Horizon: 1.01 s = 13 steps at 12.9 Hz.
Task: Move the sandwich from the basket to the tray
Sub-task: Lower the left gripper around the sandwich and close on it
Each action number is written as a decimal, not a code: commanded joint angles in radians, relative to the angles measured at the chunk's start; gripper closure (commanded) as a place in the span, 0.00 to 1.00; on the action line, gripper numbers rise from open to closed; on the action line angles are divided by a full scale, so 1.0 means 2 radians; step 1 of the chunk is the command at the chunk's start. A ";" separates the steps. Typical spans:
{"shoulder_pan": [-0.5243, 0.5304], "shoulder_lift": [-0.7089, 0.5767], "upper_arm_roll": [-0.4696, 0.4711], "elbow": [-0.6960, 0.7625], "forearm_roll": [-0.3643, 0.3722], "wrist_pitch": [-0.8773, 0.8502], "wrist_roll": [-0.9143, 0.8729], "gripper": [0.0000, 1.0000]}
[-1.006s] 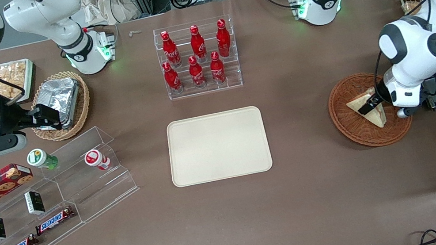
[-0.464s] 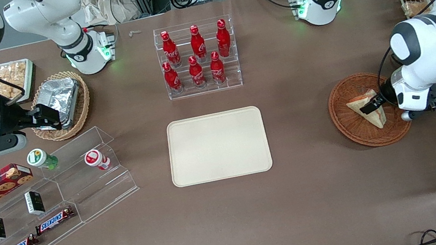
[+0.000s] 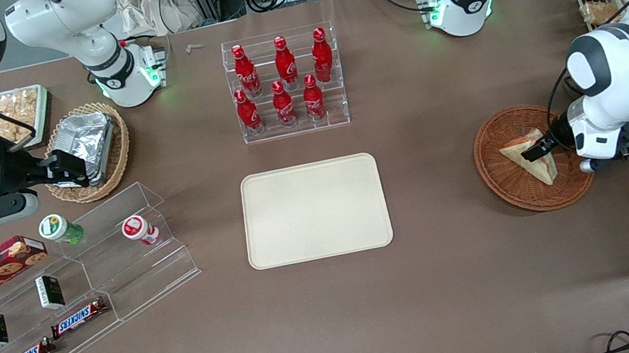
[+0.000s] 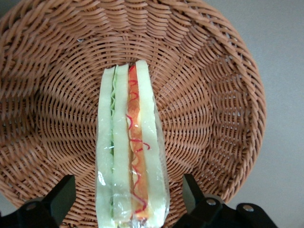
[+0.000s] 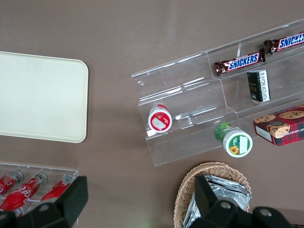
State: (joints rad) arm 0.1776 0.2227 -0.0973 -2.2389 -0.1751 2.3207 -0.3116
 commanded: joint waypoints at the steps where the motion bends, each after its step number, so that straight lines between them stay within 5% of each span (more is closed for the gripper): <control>1: 0.002 0.011 0.000 -0.013 -0.008 0.031 0.010 0.00; 5: 0.000 0.017 0.000 -0.015 -0.009 0.043 0.009 0.06; 8: -0.004 0.021 0.000 -0.014 -0.009 0.056 0.004 0.88; 9: -0.005 0.021 -0.001 -0.013 -0.009 0.056 0.003 1.00; 13: -0.008 0.017 -0.002 -0.012 -0.002 0.064 0.002 1.00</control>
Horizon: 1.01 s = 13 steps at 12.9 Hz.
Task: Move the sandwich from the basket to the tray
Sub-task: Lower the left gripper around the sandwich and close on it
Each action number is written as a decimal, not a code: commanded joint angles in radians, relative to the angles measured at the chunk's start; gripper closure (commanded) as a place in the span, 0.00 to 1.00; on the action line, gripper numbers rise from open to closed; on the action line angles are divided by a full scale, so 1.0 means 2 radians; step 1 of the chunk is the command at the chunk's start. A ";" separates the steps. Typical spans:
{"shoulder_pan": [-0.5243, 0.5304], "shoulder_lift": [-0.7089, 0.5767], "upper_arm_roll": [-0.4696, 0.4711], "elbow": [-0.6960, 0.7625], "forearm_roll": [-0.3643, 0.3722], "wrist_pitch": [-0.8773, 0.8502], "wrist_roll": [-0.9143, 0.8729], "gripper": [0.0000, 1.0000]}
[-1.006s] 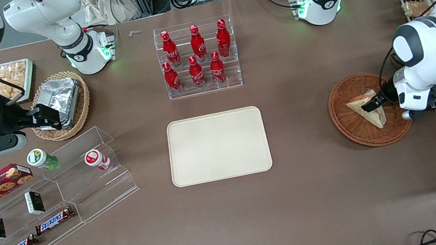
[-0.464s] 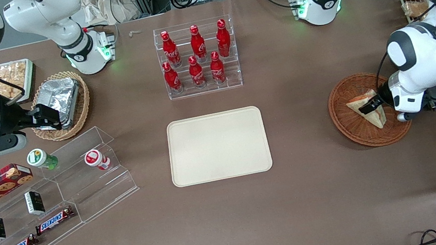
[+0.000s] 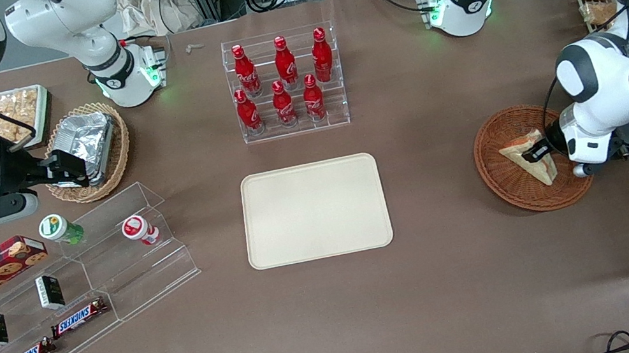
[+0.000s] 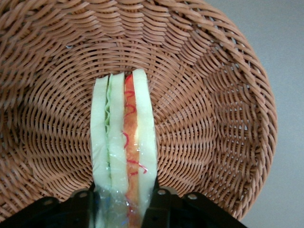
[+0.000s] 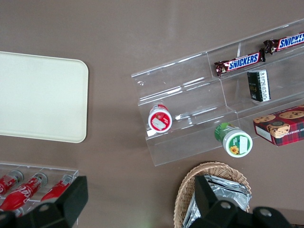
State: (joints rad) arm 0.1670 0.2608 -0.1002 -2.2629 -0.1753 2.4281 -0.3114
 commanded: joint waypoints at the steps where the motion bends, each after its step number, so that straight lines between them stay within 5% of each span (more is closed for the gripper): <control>1: -0.004 -0.005 -0.001 0.001 0.000 0.009 -0.005 1.00; 9: -0.014 -0.079 -0.006 0.047 0.075 -0.112 -0.005 1.00; 13: -0.014 -0.087 -0.065 0.158 0.077 -0.253 -0.018 1.00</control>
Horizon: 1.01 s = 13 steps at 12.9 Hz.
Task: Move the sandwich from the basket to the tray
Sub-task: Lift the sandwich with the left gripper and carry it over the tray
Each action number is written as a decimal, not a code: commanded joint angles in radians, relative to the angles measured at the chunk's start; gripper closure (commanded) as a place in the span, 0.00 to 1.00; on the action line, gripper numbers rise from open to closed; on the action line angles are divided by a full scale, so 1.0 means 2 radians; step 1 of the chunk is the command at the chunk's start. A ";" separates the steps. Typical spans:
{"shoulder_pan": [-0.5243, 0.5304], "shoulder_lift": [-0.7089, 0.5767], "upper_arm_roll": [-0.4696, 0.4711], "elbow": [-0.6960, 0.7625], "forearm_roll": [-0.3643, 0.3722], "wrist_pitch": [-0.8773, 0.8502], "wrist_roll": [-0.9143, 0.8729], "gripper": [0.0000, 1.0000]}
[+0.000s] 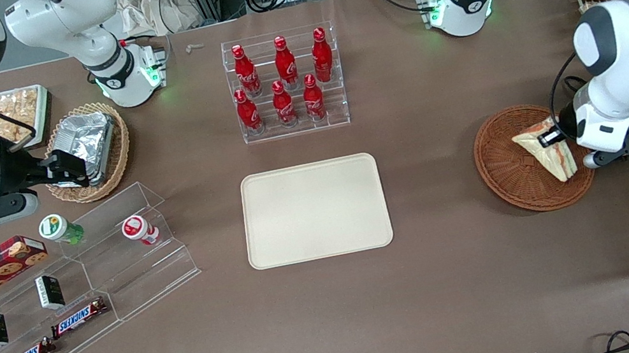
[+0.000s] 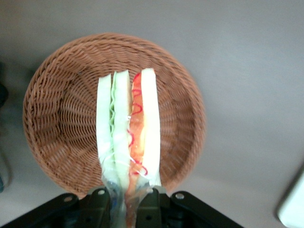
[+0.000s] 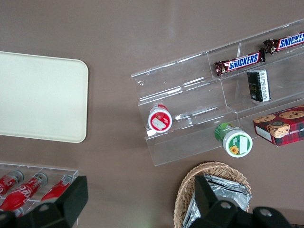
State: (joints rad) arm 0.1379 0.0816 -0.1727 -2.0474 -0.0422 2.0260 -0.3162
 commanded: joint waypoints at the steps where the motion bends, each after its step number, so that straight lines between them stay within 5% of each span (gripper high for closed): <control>1: 0.000 0.002 -0.055 0.059 0.010 -0.053 -0.039 1.00; 7: -0.008 0.037 -0.190 0.106 0.012 -0.053 -0.126 1.00; 10: -0.076 0.077 -0.196 0.108 0.085 -0.012 -0.206 1.00; 13: -0.112 0.123 -0.195 0.119 0.091 0.041 -0.232 1.00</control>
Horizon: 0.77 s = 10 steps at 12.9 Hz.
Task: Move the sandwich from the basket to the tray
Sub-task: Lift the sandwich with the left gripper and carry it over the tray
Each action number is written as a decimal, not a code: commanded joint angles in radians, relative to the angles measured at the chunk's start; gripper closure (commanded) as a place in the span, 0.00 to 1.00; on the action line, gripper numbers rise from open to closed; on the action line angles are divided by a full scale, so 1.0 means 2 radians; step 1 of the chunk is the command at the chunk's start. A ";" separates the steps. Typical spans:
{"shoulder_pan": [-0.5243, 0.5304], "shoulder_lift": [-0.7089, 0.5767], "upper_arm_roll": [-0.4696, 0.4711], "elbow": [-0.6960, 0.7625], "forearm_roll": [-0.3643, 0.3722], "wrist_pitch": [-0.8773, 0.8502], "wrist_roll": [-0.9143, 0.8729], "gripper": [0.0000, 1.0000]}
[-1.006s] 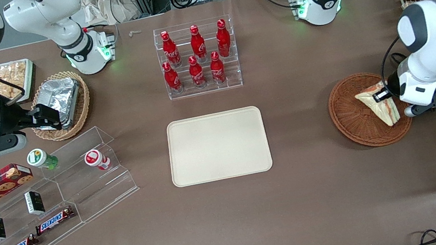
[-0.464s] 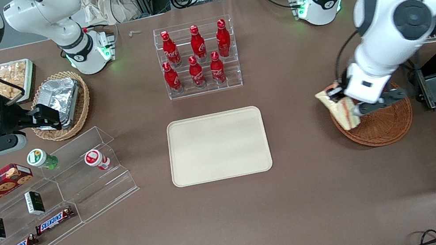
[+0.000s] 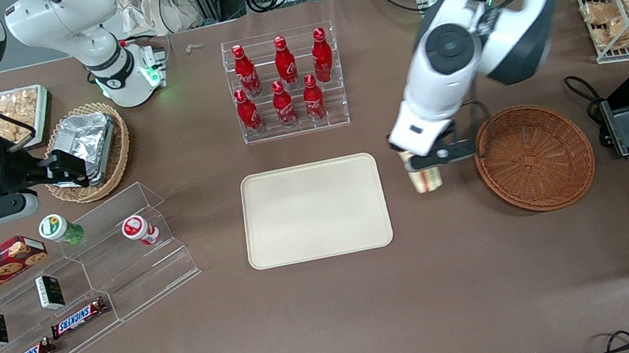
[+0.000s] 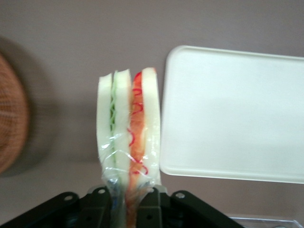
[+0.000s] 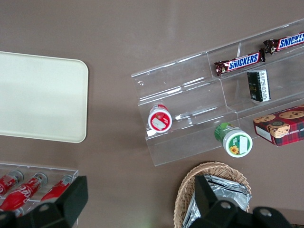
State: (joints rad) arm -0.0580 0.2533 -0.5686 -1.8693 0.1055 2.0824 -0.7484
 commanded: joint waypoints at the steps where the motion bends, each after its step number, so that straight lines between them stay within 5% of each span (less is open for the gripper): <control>1: -0.026 0.053 0.003 0.030 0.034 0.034 -0.015 1.00; 4: -0.036 0.103 0.002 0.030 0.086 0.078 -0.016 1.00; 10: -0.078 0.169 0.005 0.047 0.098 0.132 -0.028 1.00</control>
State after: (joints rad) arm -0.1836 0.5478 -0.5673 -1.8286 0.2595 2.3405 -0.7686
